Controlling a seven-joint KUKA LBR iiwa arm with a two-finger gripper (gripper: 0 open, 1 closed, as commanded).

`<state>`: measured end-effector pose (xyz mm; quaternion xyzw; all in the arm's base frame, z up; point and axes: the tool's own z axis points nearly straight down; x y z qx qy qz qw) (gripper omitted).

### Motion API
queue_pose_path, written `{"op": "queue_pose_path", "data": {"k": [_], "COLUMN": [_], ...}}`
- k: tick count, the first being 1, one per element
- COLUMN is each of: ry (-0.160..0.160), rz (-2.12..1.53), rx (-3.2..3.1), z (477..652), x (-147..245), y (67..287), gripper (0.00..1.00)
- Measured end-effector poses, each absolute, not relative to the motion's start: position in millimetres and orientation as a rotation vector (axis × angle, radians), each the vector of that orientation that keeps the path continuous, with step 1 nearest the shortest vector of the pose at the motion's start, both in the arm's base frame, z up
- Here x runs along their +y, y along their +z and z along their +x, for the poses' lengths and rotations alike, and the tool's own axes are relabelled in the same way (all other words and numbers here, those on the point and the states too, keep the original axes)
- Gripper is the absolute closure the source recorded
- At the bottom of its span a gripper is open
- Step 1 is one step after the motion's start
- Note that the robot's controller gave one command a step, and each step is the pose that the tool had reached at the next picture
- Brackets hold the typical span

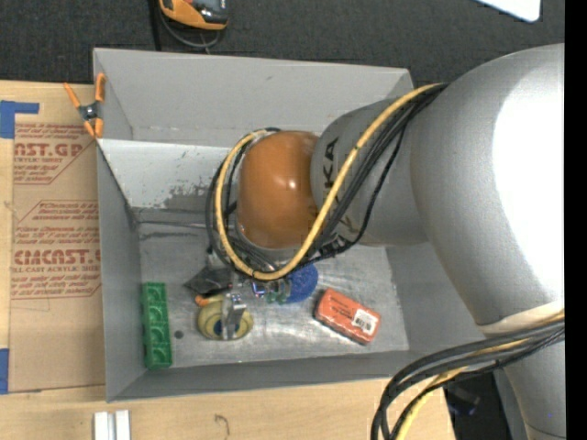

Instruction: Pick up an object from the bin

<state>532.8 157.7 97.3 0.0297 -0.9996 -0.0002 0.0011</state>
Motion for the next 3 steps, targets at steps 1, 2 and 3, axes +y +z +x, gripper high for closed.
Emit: {"op": "queue_pose_path", "data": {"k": [1, 2, 3], "ry": [-0.014, -0.014, -0.014], "rz": [0.452, 0.452, 0.453], "rx": [-3.066, -3.067, -3.07], "z": [554.7, 554.7, 553.5], "x": [146.1, 146.1, 146.1], "y": [79.4, 79.4, 82.9], "gripper": [1.0, 1.0, 1.0]}}
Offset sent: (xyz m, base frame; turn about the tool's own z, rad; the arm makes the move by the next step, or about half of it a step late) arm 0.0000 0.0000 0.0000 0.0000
